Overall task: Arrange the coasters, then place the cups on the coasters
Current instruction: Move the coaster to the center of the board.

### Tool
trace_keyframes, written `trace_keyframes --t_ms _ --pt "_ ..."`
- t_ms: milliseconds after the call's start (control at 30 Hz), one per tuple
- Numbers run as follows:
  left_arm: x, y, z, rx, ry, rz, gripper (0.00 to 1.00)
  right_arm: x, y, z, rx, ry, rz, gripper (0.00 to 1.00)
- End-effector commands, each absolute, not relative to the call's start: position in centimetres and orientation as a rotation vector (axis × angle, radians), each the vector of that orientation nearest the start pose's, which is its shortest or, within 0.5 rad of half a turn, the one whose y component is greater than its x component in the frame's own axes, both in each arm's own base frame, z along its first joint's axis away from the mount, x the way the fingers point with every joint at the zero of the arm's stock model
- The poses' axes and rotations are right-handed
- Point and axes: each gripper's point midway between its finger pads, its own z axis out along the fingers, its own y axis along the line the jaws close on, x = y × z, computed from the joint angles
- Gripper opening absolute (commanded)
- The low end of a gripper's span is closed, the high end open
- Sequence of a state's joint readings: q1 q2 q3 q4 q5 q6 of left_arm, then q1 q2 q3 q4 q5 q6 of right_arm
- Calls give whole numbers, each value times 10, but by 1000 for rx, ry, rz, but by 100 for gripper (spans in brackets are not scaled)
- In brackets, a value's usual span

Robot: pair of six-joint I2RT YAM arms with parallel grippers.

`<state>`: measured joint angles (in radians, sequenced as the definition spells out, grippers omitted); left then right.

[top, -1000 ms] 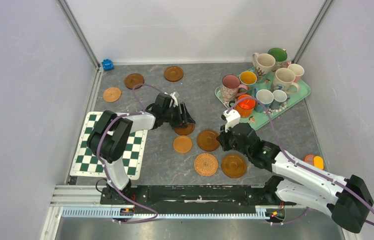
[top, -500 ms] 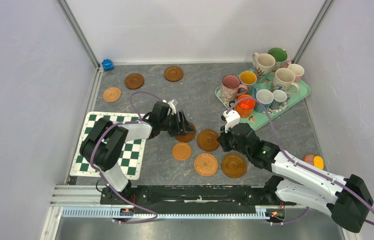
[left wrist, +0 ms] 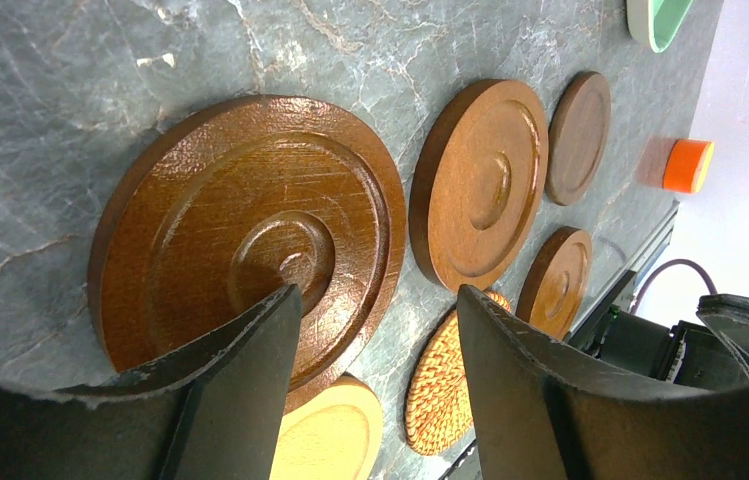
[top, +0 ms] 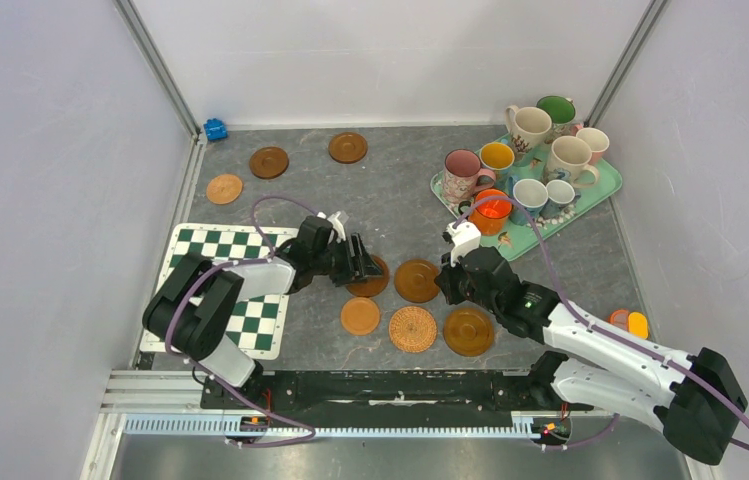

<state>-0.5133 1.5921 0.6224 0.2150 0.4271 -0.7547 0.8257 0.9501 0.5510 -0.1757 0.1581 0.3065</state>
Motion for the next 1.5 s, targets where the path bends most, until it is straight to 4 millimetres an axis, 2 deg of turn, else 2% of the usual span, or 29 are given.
trace_keyframes --t_ms 0,533,700,900,1200,1467 --pt "211 -216 -20 -190 2803 -797 67 217 217 122 -460 2116 511 0" --pt "222 -209 -10 -163 2770 -715 68 215 218 120 -477 2125 514 0" --pt "229 -202 -15 -161 2769 -649 70 214 220 121 -475 2126 531 0" --pt "240 -209 -14 -152 2767 -652 70 215 218 121 -473 2124 524 0" --pt "255 -202 -12 -161 2743 -555 70 215 217 120 -474 2122 520 0" --pt "262 -209 -3 -159 2718 -596 70 215 217 120 -474 2119 518 0"
